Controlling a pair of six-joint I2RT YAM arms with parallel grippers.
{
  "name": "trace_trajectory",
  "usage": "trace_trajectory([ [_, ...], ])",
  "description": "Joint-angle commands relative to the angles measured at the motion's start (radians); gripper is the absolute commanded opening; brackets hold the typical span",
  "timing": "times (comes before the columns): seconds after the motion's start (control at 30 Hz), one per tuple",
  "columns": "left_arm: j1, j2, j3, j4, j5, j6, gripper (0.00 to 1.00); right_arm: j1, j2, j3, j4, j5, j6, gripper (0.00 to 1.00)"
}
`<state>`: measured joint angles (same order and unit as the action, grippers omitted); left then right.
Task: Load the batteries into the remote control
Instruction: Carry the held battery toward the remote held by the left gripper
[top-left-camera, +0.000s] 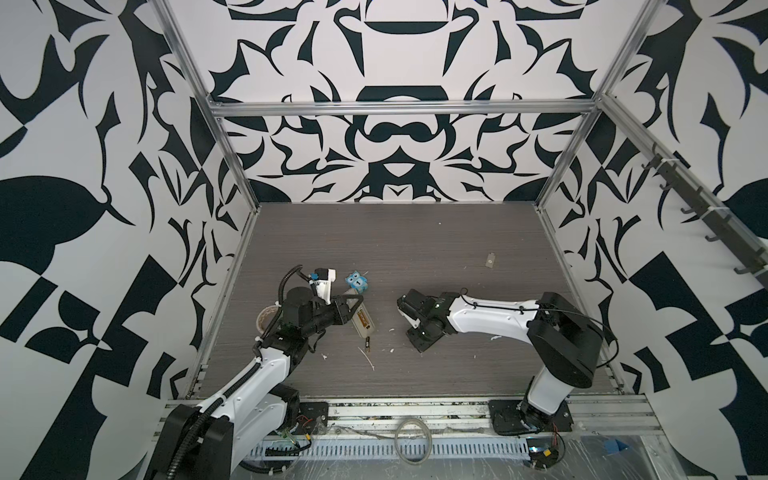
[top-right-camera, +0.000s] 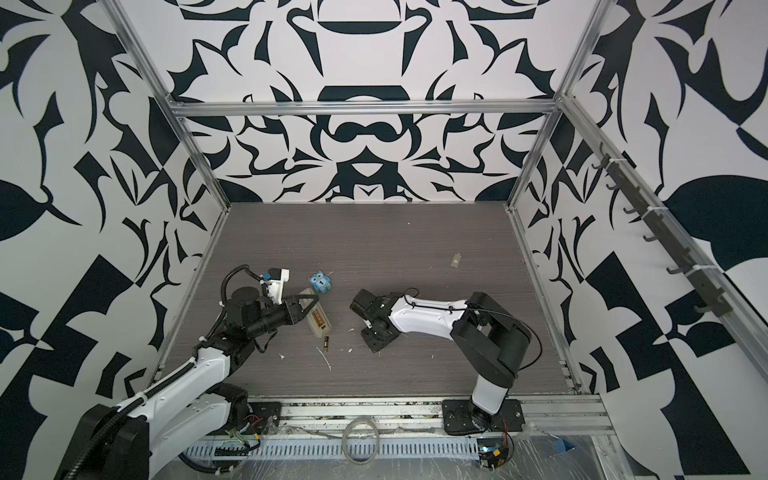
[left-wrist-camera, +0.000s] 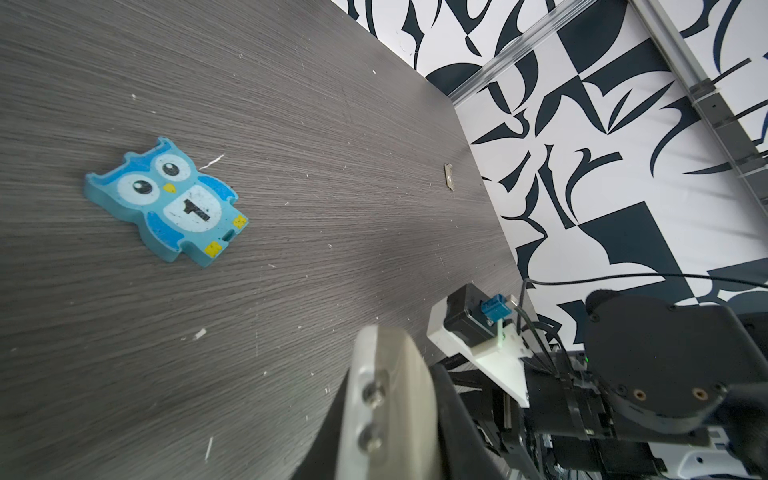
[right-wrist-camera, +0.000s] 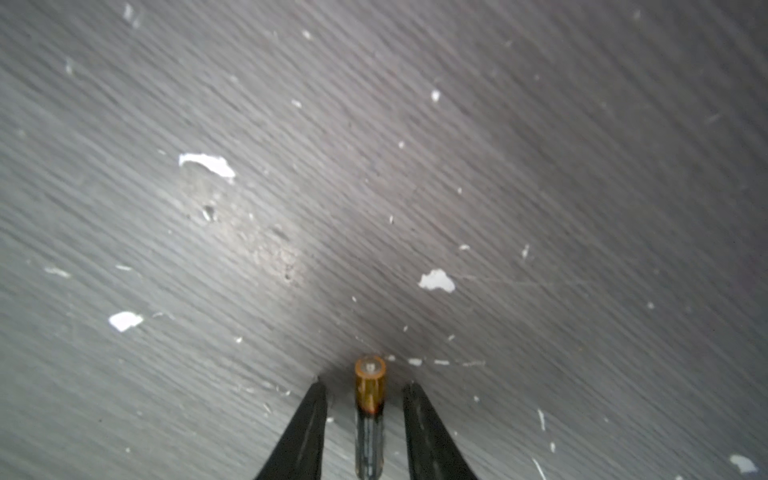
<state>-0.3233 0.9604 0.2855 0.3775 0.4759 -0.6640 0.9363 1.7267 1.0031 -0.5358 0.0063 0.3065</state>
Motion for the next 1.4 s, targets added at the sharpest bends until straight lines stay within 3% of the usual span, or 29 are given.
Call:
trace_trajectory([
  [0.0, -0.003, -0.024, -0.009, 0.013, 0.003, 0.014, 0.0, -0.005, 0.013, 0.051, -0.009, 0.02, -0.013, 0.36],
  [1.07, -0.005, 0.004, -0.004, 0.036, 0.012, 0.012, 0.0, -0.011, 0.004, 0.026, -0.046, 0.043, -0.008, 0.17],
  [1.37, -0.029, 0.045, -0.01, 0.118, 0.011, -0.032, 0.0, -0.016, -0.023, 0.03, -0.032, 0.022, -0.012, 0.07],
])
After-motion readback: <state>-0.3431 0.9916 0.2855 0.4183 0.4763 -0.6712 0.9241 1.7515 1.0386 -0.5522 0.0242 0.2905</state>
